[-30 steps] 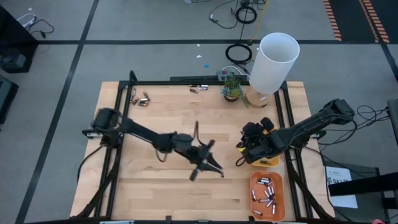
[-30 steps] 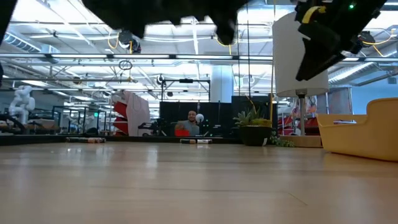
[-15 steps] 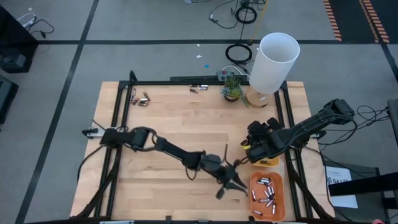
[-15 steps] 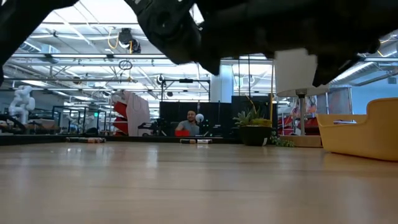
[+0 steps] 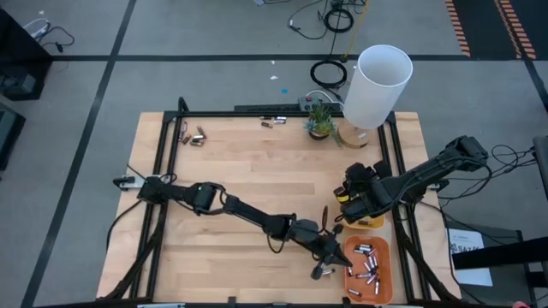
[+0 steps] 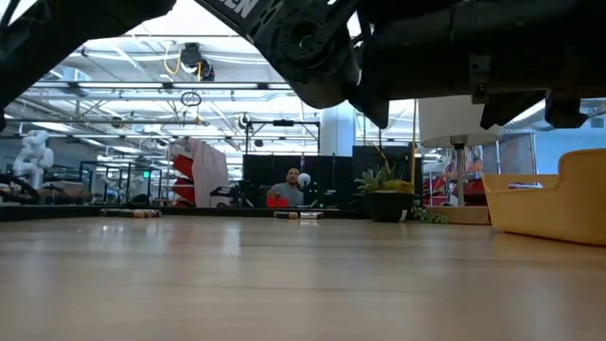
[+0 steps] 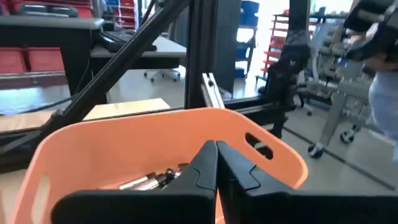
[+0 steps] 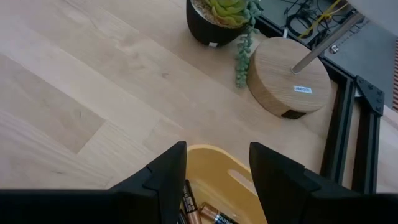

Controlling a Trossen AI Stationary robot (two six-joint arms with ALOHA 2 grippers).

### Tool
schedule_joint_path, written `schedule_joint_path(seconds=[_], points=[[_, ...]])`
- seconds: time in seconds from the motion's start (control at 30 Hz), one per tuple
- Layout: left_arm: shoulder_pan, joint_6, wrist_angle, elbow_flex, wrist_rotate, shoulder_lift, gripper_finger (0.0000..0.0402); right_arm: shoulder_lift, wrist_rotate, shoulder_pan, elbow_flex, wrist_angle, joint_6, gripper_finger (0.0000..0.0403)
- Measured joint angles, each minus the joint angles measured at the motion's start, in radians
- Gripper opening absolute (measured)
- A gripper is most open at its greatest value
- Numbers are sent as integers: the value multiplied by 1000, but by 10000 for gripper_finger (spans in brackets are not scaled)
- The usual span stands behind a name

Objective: Sort batteries
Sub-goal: Put the black battery into the orange bin

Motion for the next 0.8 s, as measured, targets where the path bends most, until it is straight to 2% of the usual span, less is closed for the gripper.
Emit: schedule_joint_path(seconds=[0.17,0.33,0.43,0.53,0.6,0.67,0.73,0.8], points=[[22,16,-154,0,23,-24,26,0,-21,2,0,1,-5,166],[32,162,-460,-1,37,-141,33,0,-19,22,0,5,-5,166],[0,268,-628,0,-62,-218,34,1,-14,33,0,5,-5,166],[-39,319,-821,2,-251,-272,33,1,-13,39,0,5,-4,166],[-58,291,-933,2,-349,-286,34,1,-11,39,0,12,-5,167],[-69,211,-1014,1,-396,-285,34,1,-11,39,0,12,-4,166],[-78,132,-1051,-2,-391,-279,34,1,-4,39,0,12,-4,167],[-83,82,-1025,-2,-336,-265,34,1,5,39,0,17,-4,167]])
